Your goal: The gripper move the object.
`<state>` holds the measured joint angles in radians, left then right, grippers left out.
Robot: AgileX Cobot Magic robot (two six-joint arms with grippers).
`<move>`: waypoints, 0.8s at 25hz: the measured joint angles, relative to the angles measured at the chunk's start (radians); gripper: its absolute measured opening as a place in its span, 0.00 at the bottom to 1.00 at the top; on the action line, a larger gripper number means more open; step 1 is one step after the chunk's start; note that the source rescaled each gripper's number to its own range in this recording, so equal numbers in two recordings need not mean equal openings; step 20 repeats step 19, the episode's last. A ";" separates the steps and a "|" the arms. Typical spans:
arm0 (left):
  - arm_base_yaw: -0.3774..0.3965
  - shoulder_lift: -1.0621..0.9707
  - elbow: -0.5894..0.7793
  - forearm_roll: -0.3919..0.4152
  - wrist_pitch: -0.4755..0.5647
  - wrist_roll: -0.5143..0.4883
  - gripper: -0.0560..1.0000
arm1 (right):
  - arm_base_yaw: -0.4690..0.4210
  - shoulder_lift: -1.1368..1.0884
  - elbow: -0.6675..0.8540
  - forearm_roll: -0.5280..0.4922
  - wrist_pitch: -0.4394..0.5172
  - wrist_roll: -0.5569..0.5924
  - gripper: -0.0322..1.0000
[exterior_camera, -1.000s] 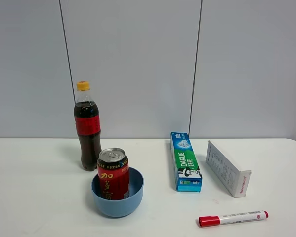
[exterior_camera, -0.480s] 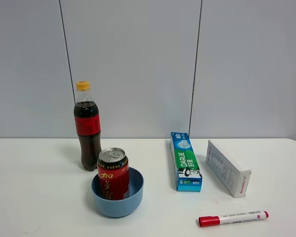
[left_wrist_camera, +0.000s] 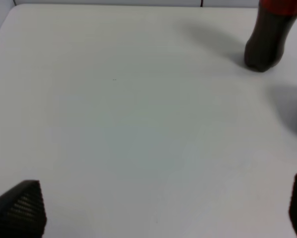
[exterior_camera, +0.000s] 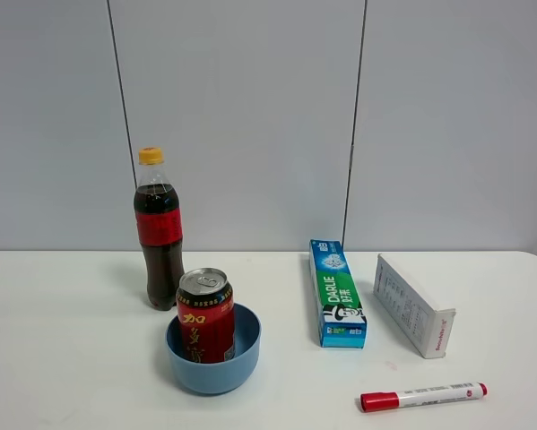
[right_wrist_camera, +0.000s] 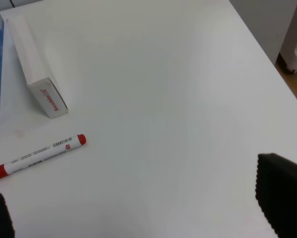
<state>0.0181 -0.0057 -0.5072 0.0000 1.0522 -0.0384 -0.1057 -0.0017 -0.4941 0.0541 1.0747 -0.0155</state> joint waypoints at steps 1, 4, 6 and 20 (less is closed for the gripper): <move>0.000 0.000 0.000 0.000 0.000 0.000 0.99 | 0.000 0.000 0.000 0.000 0.000 0.000 1.00; 0.000 0.000 0.000 0.000 0.000 0.001 0.99 | 0.000 0.000 0.000 0.000 0.000 0.000 1.00; 0.000 0.000 0.000 0.000 0.000 0.001 0.99 | 0.000 0.000 0.000 0.000 0.000 0.000 1.00; 0.000 0.000 0.000 0.000 0.000 0.001 0.99 | 0.000 0.000 0.000 0.000 0.000 0.000 1.00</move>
